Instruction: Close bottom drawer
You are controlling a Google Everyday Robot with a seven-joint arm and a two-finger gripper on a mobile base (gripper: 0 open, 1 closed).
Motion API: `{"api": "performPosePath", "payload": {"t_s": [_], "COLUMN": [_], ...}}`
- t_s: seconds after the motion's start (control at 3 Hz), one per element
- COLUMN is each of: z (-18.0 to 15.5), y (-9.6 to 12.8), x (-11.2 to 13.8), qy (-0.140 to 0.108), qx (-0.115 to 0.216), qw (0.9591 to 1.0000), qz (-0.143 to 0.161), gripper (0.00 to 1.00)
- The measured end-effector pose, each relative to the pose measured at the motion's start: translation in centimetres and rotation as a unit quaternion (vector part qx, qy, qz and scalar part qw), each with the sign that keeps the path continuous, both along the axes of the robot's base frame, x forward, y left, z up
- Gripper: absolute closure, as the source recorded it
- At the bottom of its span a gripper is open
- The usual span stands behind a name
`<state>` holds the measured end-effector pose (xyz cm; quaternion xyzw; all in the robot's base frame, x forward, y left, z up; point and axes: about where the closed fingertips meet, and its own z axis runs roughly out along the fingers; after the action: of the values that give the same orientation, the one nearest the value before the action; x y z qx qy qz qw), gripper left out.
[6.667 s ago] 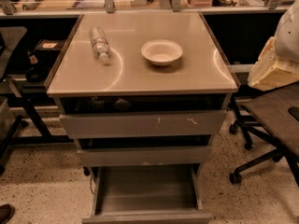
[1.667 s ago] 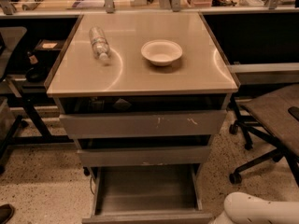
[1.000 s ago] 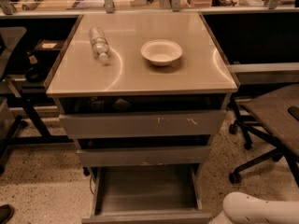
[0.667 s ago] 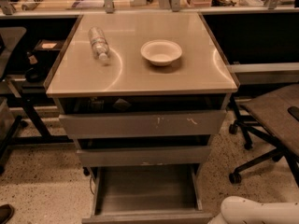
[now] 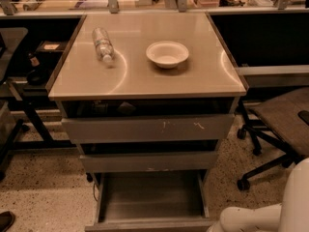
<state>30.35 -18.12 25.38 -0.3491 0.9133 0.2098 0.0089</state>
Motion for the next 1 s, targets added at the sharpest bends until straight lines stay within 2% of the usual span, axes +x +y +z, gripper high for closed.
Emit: {"api": "performPosePath", "payload": {"t_s": [0.33,0.67,1.0], "z": [0.0,-2.8,-5.5], "y": [0.0,-0.4,-0.9], "x": [0.0,0.5,2.8], "qy": [0.0,0.006,0.001], "qx": [0.0,0.006,0.01], "qw": [1.0,0.9996,0.9975], "qz": [0.0,-0.025,-0.07], "gripper": [1.0,1.0,1.0]}}
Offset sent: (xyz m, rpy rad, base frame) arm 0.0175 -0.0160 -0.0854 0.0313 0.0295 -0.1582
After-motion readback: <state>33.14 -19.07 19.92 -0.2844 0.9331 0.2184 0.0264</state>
